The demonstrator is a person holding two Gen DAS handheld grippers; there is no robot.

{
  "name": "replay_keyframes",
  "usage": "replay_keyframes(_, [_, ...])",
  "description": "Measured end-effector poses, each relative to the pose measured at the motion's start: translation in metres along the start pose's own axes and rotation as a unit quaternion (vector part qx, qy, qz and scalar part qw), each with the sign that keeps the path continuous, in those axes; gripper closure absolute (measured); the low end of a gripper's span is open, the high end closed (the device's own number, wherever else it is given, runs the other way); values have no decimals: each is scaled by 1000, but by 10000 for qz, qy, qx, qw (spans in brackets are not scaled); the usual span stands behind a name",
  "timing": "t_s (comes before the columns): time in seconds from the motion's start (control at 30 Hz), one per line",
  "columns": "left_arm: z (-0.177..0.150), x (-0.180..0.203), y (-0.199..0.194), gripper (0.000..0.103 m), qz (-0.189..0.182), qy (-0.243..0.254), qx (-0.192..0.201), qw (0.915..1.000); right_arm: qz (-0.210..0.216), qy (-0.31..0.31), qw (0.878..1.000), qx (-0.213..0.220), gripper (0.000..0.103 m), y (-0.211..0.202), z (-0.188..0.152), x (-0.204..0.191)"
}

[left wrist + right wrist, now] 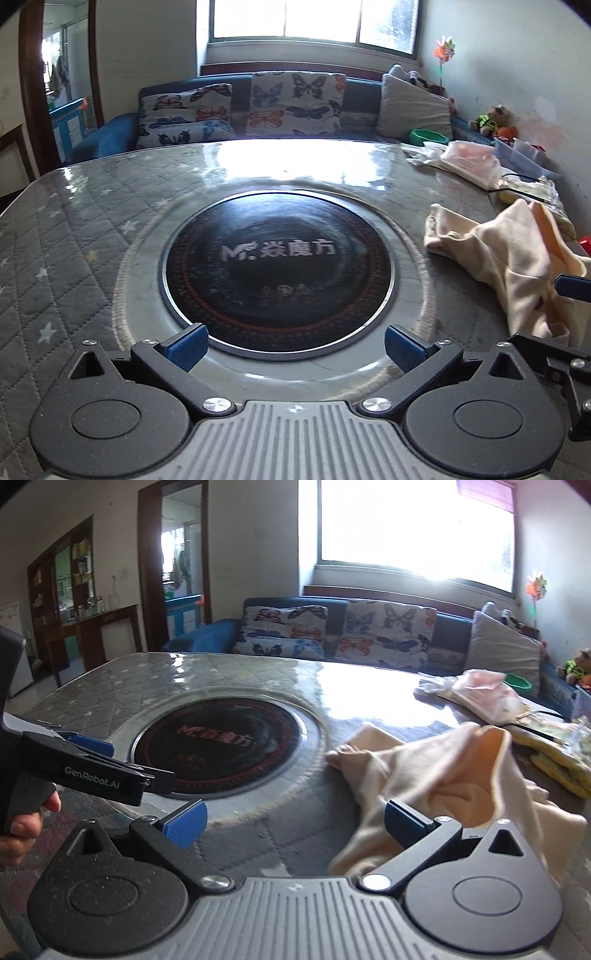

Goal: Fold clothes
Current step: 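Move both grippers toward the crumpled cream sweatshirt on the table, then close the left gripper on the cream sweatshirt while the right gripper grasps another edge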

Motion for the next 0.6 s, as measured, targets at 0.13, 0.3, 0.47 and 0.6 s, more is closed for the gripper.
replay_keyframes(0.13, [3, 18, 1, 0, -143, 156, -66, 9998, -136, 119, 9998, 53, 0, -10, -3, 12])
replay_keyframes(0.3, [8, 41, 2, 0, -300, 359, -108, 9988, -339, 295, 9989, 115, 0, -20, -7, 29])
replay_keyframes(0.47, [14, 62, 1, 0, -473, 531, -142, 9974, -499, 468, 9975, 162, 1, -26, -10, 44])
replay_keyframes(0.6, [19, 80, 1, 0, -580, 729, -124, 9956, -599, 578, 9963, 196, 1, -31, -12, 55])
Point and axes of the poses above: each gripper's, at about its wrist camera, not at the fingertips, and y roughly the way its jaws point, x to its right, z to its top, the point moved 6 cm from there along y, roughly the way its jaws point, and after that the axes turned 6 degrees about -x, right-handed, at the moved point
